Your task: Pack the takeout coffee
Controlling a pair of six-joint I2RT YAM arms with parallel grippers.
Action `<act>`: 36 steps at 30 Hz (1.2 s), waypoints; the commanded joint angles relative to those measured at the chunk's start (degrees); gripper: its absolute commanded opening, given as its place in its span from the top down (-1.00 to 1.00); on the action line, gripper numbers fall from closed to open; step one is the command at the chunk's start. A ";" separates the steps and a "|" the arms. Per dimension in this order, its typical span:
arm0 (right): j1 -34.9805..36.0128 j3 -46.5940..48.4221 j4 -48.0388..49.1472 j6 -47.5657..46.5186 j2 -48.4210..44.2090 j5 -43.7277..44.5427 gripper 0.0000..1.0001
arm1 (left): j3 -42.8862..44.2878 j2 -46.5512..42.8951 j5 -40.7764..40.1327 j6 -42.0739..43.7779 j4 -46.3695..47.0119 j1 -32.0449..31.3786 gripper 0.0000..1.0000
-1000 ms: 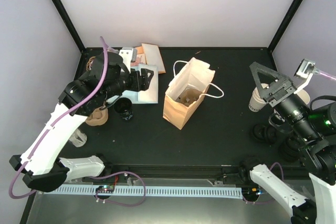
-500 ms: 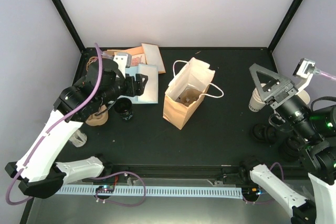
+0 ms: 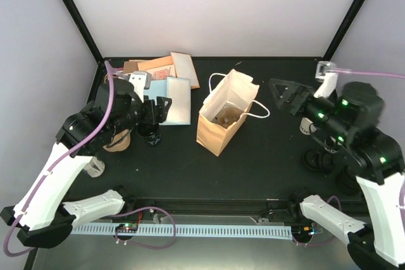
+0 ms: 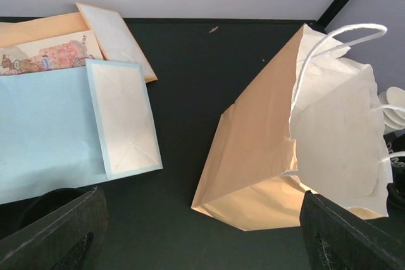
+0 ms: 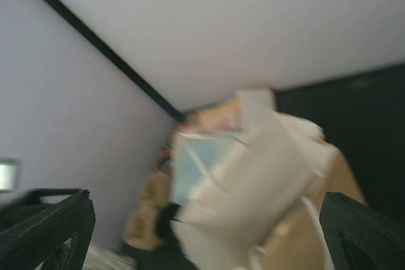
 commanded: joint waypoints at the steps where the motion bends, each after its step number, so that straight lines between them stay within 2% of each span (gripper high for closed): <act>1: -0.19 -4.59 -13.49 -9.20 2.91 10.04 -1.00 | -2.01 -1.72 3.14 1.39 -1.57 0.52 -0.71; 7: -0.21 -11.69 -17.73 -5.77 6.58 17.83 -1.00 | -7.27 -4.23 6.41 1.97 1.04 0.51 -0.72; 11: -0.18 -9.91 -21.98 -2.60 11.12 24.71 -1.00 | -10.20 -4.34 9.67 1.86 3.14 0.54 -0.72; 15: -1.68 -11.82 -19.66 -6.65 12.43 30.11 -1.00 | -11.45 -3.89 12.05 2.54 4.10 0.51 -0.72; 18: -7.65 -14.63 -15.55 -10.80 13.32 23.45 -1.00 | -11.43 -3.83 12.04 3.49 4.36 0.53 -0.72; 22: -15.31 -14.40 -14.69 -12.31 16.98 23.45 -0.89 | -11.64 -4.27 12.18 4.39 5.06 0.51 -0.72; 25: -18.53 -13.77 -12.65 -12.86 18.20 21.46 -0.83 | -12.15 -4.35 13.32 5.34 5.48 0.53 -0.72; 32: -18.87 -11.78 -8.31 -16.91 15.23 0.17 -0.79 | -12.39 -3.33 14.82 6.96 6.78 0.52 -0.72; 36: -15.46 -10.11 -10.12 -16.01 15.83 -5.08 -0.78 | -12.82 -2.36 16.37 5.91 9.18 0.56 -0.72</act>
